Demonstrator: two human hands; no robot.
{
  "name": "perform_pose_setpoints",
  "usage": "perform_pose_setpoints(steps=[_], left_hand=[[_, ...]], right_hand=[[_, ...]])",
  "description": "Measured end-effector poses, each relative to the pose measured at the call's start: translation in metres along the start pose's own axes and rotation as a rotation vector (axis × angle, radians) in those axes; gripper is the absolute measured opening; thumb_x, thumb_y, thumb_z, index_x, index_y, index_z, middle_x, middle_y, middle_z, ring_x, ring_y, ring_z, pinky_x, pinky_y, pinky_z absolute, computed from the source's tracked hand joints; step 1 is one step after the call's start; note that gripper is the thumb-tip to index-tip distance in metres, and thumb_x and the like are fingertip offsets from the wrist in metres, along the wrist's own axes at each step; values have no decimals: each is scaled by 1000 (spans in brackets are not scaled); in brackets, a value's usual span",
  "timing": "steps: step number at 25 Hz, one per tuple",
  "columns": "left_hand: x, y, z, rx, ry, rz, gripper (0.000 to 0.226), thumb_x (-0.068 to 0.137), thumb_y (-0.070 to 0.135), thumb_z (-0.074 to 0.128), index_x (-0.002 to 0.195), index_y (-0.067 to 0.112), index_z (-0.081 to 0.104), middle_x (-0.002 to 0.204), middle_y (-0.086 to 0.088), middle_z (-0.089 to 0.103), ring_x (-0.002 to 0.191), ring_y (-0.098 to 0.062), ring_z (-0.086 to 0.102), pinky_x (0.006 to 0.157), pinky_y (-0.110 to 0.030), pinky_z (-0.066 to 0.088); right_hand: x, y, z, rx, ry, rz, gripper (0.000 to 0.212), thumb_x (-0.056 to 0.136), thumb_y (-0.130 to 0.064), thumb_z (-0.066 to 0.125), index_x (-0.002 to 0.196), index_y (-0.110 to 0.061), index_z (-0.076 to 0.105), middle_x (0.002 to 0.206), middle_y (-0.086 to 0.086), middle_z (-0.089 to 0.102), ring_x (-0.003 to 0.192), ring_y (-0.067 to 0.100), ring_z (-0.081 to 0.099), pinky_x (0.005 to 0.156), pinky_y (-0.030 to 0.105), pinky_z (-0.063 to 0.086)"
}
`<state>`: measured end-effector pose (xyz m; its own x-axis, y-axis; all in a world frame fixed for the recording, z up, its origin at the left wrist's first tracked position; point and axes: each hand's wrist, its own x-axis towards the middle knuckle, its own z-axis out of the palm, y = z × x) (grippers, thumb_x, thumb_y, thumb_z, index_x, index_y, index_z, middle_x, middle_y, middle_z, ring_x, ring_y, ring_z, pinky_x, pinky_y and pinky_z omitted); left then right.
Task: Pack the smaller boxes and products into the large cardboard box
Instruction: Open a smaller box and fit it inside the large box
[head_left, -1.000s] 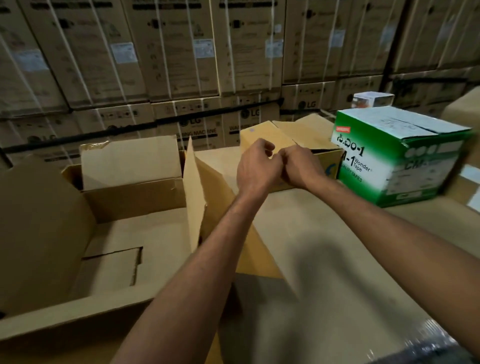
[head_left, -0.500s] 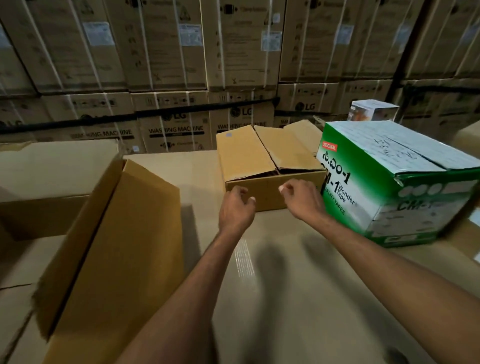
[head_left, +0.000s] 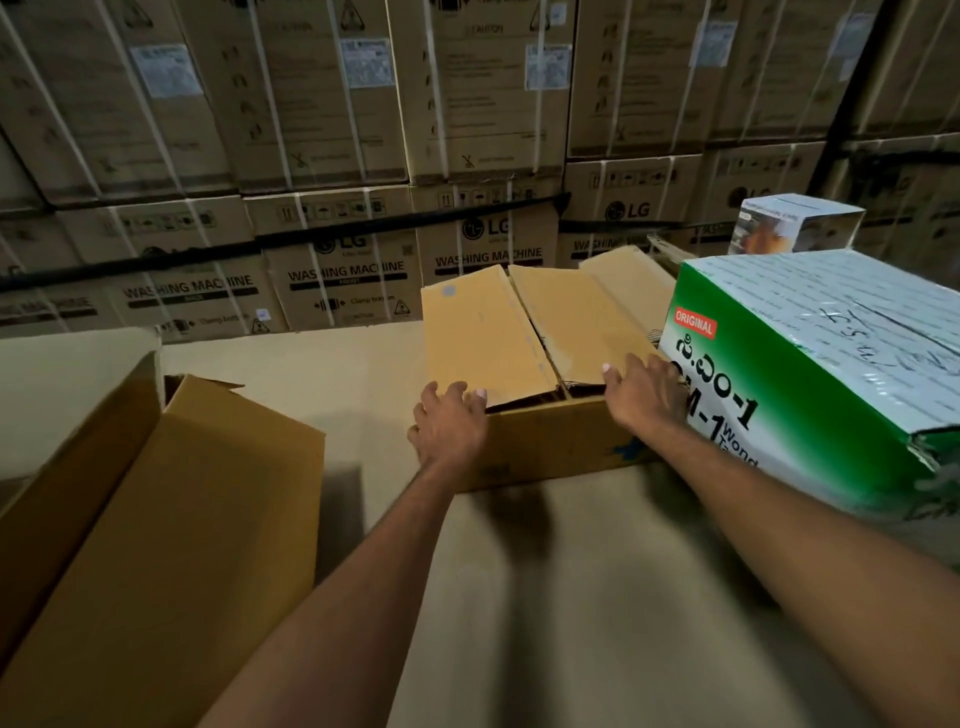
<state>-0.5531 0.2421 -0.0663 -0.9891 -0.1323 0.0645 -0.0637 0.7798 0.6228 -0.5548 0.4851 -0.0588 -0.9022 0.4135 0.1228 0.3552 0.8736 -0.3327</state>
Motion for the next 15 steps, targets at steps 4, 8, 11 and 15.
perform_pose_setpoints(steps=[4, 8, 11, 15], left_hand=[[21, -18, 19, -119, -55, -68, 42, 98, 50, 53, 136, 31, 46, 152, -9, 33, 115, -36, 59, 94, -49, 54], [24, -18, 18, -190, -67, -123, 44, 94, 43, 59, 135, 33, 49, 145, -7, 41, 108, -33, 59, 91, -46, 56], [15, -21, 1, -248, -73, -187, 43, 84, 40, 66, 126, 35, 57, 132, -5, 55, 103, -28, 60, 91, -47, 56], [-46, -47, -28, -141, -10, -285, 36, 83, 59, 59, 103, 29, 59, 111, -1, 54, 95, -23, 55, 98, -49, 47]], right_hand=[[25, 3, 11, -47, -117, 167, 85, 90, -75, 48, 156, -22, 34, 166, 21, 16, 150, 42, 15, 119, 58, 18], [29, 2, 4, 71, -166, 277, 106, 74, -84, 62, 157, -27, 30, 166, 18, 12, 149, 44, 16, 114, 60, 25], [7, 1, -6, 37, -147, 277, 111, 67, -87, 66, 152, -24, 36, 159, 20, 23, 143, 44, 26, 113, 57, 30], [-64, 16, -16, -77, -214, 270, 111, 69, -92, 58, 154, -25, 33, 160, 22, 23, 147, 44, 22, 115, 60, 23]])
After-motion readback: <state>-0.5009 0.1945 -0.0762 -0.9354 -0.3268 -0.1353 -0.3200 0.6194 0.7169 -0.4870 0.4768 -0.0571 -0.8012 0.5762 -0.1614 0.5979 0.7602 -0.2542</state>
